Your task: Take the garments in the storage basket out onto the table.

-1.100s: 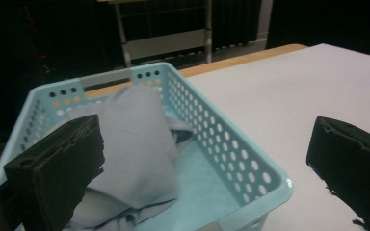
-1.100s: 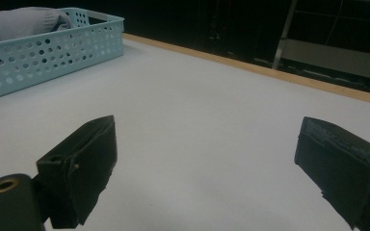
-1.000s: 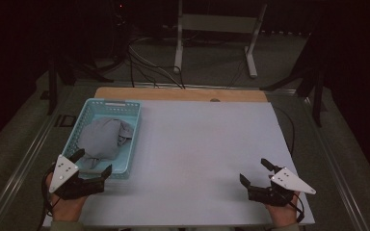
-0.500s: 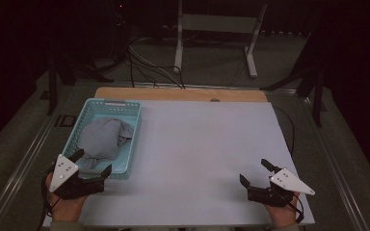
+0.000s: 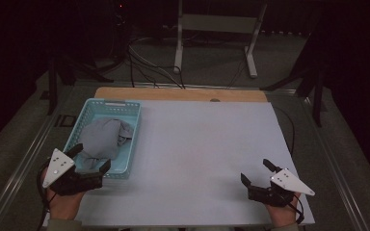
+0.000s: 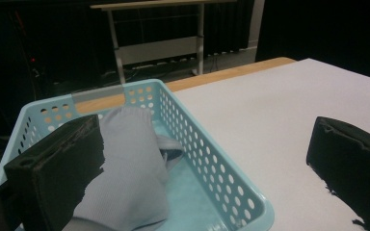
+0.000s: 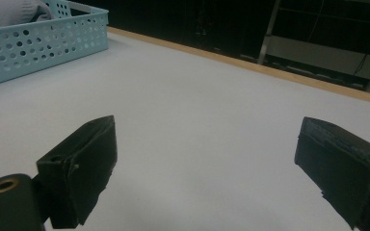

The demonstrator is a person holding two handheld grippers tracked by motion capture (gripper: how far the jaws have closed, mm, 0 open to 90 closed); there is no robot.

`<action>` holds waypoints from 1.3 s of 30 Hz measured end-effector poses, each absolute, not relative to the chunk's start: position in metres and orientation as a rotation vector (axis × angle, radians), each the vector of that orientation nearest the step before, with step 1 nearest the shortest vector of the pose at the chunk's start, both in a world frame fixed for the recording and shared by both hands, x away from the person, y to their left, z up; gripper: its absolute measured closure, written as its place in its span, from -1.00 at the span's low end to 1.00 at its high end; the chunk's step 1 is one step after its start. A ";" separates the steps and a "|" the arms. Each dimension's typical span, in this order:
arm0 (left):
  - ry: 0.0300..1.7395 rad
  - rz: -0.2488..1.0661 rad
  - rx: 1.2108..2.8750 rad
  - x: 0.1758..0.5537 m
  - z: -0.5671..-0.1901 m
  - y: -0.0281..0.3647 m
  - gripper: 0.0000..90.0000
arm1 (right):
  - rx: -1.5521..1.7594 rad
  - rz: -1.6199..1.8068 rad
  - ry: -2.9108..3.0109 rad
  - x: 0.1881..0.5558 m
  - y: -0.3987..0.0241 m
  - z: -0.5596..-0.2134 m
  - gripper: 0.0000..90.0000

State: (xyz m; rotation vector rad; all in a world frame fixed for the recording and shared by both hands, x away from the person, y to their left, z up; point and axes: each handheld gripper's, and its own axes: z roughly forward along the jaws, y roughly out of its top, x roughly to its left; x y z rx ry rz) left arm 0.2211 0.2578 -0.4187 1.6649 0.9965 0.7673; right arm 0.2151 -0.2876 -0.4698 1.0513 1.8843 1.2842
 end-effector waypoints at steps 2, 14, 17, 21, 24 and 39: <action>0.996 0.764 1.668 0.222 -0.418 0.258 -0.99 | 1.052 1.284 1.883 0.215 -0.288 -0.470 -0.83; 1.006 0.761 1.702 0.238 -0.410 0.260 -0.99 | 1.058 1.290 1.886 0.215 -0.287 -0.470 -0.83; 1.006 0.771 1.710 0.242 -0.407 0.261 -0.99 | 1.066 1.293 1.878 0.215 -0.288 -0.470 -0.83; 1.006 0.780 1.722 0.248 -0.404 0.261 -0.99 | 1.065 1.293 1.874 0.215 -0.288 -0.470 -0.83; 1.002 0.782 1.734 0.250 -0.402 0.260 -0.99 | 1.060 1.294 1.874 0.214 -0.288 -0.470 -0.83; 1.014 0.796 1.774 0.273 -0.399 0.261 -0.99 | 1.067 1.292 1.866 0.214 -0.288 -0.469 -0.83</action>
